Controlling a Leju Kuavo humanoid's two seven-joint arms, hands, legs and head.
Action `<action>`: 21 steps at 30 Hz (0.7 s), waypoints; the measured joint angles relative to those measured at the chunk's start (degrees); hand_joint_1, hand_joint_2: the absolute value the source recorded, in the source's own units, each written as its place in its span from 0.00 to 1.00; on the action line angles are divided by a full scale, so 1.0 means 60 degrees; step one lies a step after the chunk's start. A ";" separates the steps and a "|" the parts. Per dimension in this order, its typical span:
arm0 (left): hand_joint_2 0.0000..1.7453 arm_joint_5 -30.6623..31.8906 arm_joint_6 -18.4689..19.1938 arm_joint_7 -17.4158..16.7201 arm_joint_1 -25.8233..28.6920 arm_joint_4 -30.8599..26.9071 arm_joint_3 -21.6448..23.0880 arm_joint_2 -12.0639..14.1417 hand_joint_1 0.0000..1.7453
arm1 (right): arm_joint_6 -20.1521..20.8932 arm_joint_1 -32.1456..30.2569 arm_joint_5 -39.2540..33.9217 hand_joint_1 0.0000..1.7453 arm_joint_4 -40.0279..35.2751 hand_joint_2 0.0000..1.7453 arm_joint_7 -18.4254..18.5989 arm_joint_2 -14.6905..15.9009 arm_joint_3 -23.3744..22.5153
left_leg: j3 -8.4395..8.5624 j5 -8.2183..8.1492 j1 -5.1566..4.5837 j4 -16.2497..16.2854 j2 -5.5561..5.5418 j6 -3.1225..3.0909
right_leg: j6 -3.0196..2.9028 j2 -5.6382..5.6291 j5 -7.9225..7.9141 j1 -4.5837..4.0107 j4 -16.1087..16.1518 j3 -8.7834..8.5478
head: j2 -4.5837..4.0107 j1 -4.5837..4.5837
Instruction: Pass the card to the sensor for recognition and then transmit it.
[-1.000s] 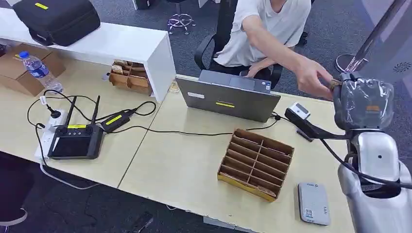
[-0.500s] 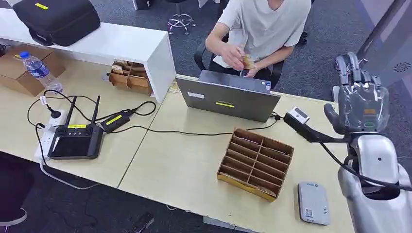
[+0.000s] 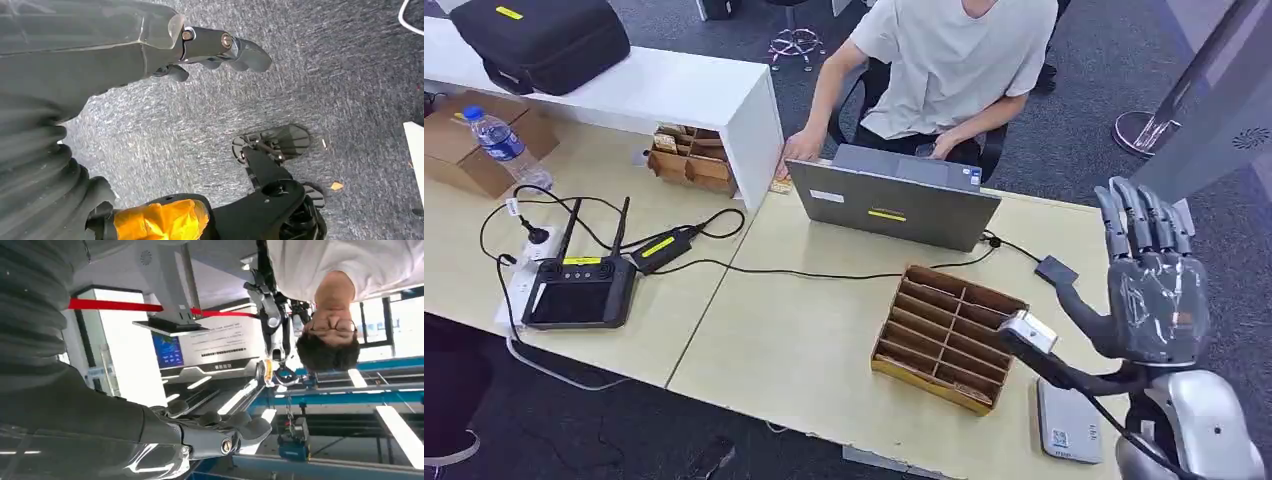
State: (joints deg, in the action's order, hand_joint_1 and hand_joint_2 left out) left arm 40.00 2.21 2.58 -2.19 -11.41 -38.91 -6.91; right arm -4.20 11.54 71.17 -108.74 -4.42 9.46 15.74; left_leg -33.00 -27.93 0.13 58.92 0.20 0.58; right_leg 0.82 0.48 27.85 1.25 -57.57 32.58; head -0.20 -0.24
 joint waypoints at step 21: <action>1.00 -0.0514 -0.0211 -0.0091 -0.0007 0.0000 -0.0921 -0.0062 0.00 | -0.1967 -0.4299 0.0481 0.00 -0.2568 1.00 -0.0772 0.0506 0.0120 | -0.0006 -0.0008 0.0000 -0.0001 0.0002 -0.0009 | 0.0001 0.0000 0.0005 0.0000 0.0003 0.0001 | 0.0000 0.0000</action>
State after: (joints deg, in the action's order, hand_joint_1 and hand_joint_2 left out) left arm 36.92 0.94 2.03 -2.23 -11.41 -44.43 -7.28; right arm -16.00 -14.26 74.05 -124.15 -9.05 12.50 16.46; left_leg -33.04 -27.98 0.13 58.91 0.21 0.52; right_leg 0.83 0.49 27.87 1.25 -57.55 32.59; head -0.20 -0.24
